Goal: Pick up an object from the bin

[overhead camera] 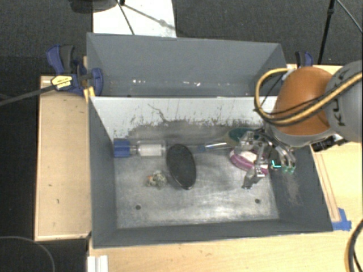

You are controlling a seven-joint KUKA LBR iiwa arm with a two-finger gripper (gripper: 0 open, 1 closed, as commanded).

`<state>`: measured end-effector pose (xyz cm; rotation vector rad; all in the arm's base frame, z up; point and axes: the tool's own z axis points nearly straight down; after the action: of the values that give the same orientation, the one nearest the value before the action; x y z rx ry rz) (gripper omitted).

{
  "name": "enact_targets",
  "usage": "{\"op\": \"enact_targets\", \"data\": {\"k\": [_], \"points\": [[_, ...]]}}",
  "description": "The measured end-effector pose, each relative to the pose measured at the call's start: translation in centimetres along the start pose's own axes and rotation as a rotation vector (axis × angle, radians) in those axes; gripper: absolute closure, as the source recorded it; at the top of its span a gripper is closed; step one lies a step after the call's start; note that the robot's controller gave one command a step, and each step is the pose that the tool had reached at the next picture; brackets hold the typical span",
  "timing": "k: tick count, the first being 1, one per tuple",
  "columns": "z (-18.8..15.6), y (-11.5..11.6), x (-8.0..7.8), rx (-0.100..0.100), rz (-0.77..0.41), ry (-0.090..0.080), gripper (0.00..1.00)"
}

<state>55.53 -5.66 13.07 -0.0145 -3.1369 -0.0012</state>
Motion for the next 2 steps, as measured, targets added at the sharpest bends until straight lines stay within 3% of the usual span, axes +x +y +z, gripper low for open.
{"op": "enact_targets", "data": {"k": [1, 2], "points": [[3.1, -8.3, -1.0, 0.001, 0.069, -0.003, 0.0], [2.3, -6.5, -3.0, -0.001, 0.455, 0.013, 0.0]]}}
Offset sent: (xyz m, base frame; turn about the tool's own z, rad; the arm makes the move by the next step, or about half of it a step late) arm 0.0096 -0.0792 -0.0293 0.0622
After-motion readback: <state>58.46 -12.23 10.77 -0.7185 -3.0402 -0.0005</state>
